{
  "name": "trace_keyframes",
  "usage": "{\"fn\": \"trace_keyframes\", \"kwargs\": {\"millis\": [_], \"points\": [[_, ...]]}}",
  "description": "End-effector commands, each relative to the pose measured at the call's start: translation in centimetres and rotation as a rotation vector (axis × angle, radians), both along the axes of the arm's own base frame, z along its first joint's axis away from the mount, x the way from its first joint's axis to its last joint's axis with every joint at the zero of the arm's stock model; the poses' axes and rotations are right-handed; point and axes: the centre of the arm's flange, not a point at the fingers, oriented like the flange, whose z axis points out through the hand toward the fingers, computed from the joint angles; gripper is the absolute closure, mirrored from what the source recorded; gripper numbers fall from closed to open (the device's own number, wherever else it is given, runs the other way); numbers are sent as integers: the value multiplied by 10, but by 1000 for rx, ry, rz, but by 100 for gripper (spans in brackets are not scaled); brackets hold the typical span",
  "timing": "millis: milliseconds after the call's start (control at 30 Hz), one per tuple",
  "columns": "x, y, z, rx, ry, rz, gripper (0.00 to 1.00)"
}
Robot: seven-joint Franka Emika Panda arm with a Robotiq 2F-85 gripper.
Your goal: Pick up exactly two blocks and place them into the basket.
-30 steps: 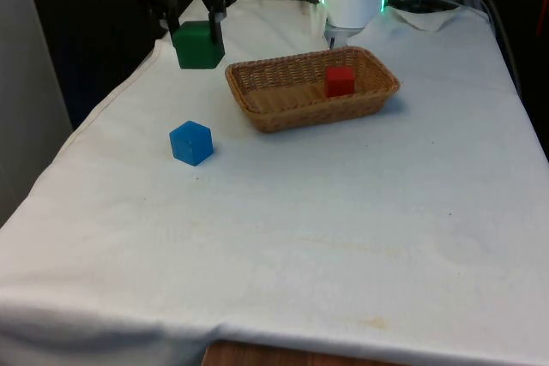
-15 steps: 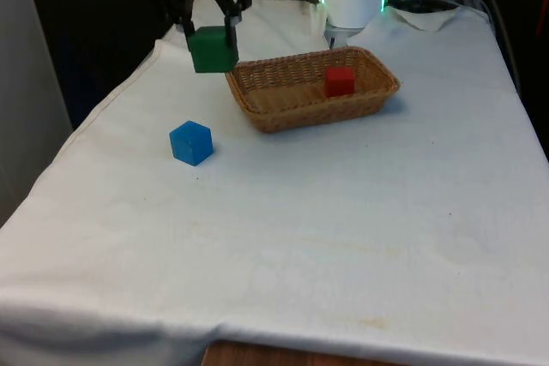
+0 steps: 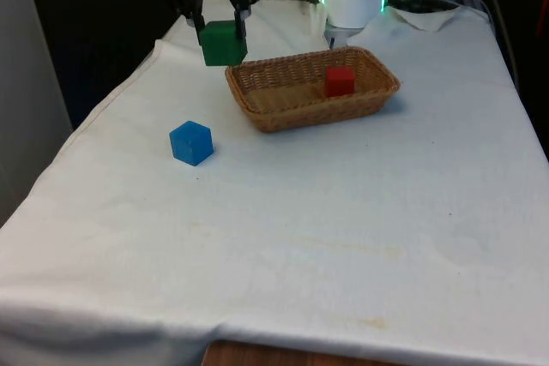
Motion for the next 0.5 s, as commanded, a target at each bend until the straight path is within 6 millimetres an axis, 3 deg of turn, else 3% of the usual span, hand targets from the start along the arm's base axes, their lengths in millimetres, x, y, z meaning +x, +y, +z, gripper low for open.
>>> {"fn": "trace_keyframes", "kwargs": {"millis": [0,67,133,367,400,467], "points": [[-9,-2,-1,-14,-4,2,95],[-4,-1,-2,-2,3,4,95],[-16,-4,-4,-30,3,12,95],[-26,-7,-8,-70,19,32,95],[-20,-5,-8,-50,19,31,95],[-31,-8,-9,-86,24,41,95]]}}
